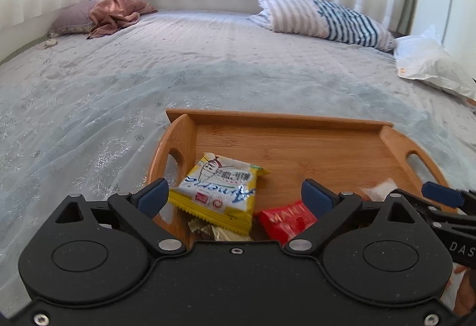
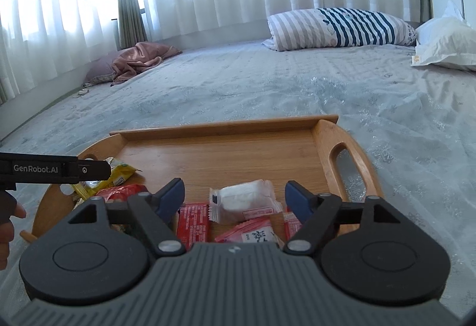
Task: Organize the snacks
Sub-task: 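Open both tools to release the snacks and pull back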
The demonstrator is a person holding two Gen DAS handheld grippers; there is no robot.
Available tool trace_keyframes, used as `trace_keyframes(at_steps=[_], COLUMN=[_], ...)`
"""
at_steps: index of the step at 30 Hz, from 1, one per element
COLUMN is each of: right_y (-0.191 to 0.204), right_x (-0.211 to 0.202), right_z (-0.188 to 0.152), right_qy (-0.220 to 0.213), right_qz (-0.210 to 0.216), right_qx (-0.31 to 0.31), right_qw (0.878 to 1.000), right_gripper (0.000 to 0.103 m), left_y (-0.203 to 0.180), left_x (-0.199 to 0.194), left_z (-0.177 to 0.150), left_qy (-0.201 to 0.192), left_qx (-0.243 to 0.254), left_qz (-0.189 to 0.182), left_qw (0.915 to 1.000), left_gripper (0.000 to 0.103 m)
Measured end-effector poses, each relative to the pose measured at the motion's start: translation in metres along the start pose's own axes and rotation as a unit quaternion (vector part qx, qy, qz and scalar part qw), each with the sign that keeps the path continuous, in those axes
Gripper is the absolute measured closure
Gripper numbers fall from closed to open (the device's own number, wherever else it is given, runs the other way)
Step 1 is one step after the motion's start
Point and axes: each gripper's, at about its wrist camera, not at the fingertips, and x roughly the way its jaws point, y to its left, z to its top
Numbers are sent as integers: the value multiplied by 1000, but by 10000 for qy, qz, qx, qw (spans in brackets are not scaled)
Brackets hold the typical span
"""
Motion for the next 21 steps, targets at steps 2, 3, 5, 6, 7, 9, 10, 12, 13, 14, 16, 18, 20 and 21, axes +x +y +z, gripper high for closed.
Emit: trace_keyframes(at_steps=[2,3,5,6,7,9,10,12,13,14,16,18,20,21], right_y=[1,2,5,6,7,9,9,8,7,6,6,5,5,5], right_x=[-8,-13,-21,-26,-30,-39,-43,-51,-55,-59,-66,-72,-78,-81], right_z=[-3,-6,-11,-14,-16,-21,-24,-27,-28,-30,-34,-37,-41,-43], right_qy=[-12,-21,-38,-51,-60,-71,-76,-81,-84,-89,-104,-117,-108,-96], right_qz=[23,34,36,33,24,24,28,34,41,47,27,-3,6,14], right_qx=[-44,-71,-162,-216,-267,-324,-330,-313,-297,-282,-289,-310,-309,-305], right_qw=[10000,10000,9999,9997,9996,9994,9994,9995,9995,9996,9995,9995,9995,9995], right_gripper=[16,15,15,15,14,14,14,14,14,14,14,14,14,14], left_y=[-3,-4,-8,-9,-11,-14,-14,-15,-15,-14,-15,-18,-19,-20], left_x=[-12,-18,-32,-38,-45,-58,-63,-70,-73,-75,-79,-83,-87,-88], left_z=[-4,-7,-13,-15,-18,-24,-27,-33,-35,-37,-43,-50,-56,-58], left_qy=[-47,-59,-97,-122,-158,-217,-231,-181,-128,-80,-33,-15,-6,14], left_qx=[95,164,325,405,472,563,574,538,508,482,483,556,594,599], left_qz=[-35,-65,-98,-110,-135,-235,-289,-416,-485,-549,-611,-624,-655,-695], left_qw=[9999,9998,9994,9990,9987,9979,9977,9975,9975,9973,9970,9965,9961,9958], left_gripper=[6,6,5,5,4,3,3,3,3,3,3,3,3,3])
